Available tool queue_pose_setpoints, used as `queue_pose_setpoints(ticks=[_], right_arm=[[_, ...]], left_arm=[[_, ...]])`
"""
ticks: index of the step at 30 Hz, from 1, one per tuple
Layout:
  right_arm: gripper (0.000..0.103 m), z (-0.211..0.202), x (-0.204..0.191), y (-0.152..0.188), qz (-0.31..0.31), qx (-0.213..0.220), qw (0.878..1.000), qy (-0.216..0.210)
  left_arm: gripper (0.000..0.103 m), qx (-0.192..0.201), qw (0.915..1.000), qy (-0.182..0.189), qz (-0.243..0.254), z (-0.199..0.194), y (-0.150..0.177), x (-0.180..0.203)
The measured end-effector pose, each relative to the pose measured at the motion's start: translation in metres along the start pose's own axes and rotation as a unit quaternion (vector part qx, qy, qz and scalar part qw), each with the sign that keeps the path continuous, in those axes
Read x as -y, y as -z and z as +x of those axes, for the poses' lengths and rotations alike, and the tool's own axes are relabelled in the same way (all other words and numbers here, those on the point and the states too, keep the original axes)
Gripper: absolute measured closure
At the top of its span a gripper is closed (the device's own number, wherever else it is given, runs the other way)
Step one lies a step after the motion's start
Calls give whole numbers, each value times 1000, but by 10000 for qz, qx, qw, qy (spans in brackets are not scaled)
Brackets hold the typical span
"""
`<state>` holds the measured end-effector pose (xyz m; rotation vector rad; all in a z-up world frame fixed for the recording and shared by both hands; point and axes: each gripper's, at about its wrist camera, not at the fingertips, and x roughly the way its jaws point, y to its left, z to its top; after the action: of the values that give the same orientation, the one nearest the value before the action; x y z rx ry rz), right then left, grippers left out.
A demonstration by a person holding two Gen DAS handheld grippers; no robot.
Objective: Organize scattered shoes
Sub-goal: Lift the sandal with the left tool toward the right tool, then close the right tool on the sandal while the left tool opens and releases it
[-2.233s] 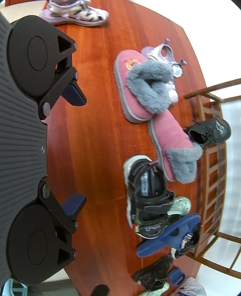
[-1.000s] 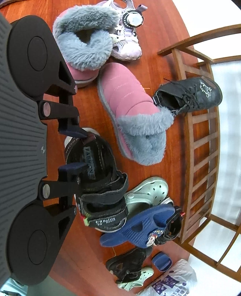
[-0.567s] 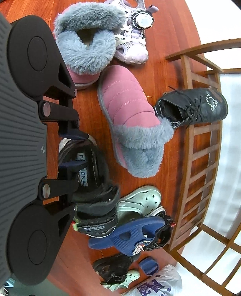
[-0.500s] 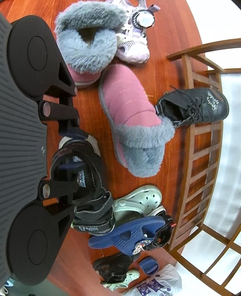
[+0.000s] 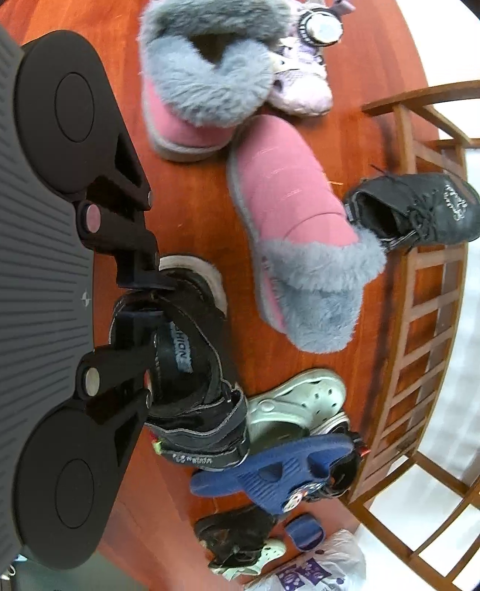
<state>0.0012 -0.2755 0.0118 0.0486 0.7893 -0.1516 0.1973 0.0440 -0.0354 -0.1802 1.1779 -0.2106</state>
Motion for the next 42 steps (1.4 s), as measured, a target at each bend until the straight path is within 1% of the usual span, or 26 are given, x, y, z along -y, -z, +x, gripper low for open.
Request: queue_pose_setpoints(ticks=[4, 8, 10, 13, 17, 23, 26, 28, 30, 31, 36, 37, 42], right_arm=[[0, -2, 1, 2, 18, 4, 10000, -10], [0, -4, -4, 7, 11, -8, 10000, -54], [0, -4, -8, 9, -7, -26, 10000, -96], [0, -4, -13, 11, -53, -46, 9999, -142], [0, -5, -17, 13, -107, -81, 9997, -194], [0, 2, -25, 12, -136, -188, 9989, -398], [0, 5, -29, 12, -151, -241, 9983, -500], [0, 7, -31, 12, -161, -277, 9979, -568], [0, 10, -34, 12, -171, -313, 9973, -636], [0, 11, -35, 12, -176, -330, 9970, -670], [0, 16, -42, 12, -201, -418, 9954, -842], [0, 16, -44, 17, -204, -428, 9949, -891], [0, 27, -58, 15, -273, -525, 9924, -1080]], left_arm=[[91, -287, 9991, 321, -62, -1, 16, 8], [89, -588, 9960, 664, -137, -2, 36, 19], [88, -632, 9952, 750, -39, -5, 48, 32], [86, -779, 9927, 914, -57, -5, 60, 46], [85, -867, 9911, 1006, -49, -2, 68, 55], [84, -990, 9886, 1133, -33, 2, 80, 67], [79, -1052, 9872, 1196, -25, 3, 86, 74], [70, -959, 9884, 1172, -86, 1, 84, 69], [55, -821, 9898, 1160, -74, -5, 82, 66], [53, -778, 9902, 1161, -47, -9, 81, 65], [49, -559, 9931, 1023, 114, -23, 78, 62], [48, -544, 9935, 997, 124, -24, 78, 61], [43, -475, 9954, 825, 84, -31, 80, 50]])
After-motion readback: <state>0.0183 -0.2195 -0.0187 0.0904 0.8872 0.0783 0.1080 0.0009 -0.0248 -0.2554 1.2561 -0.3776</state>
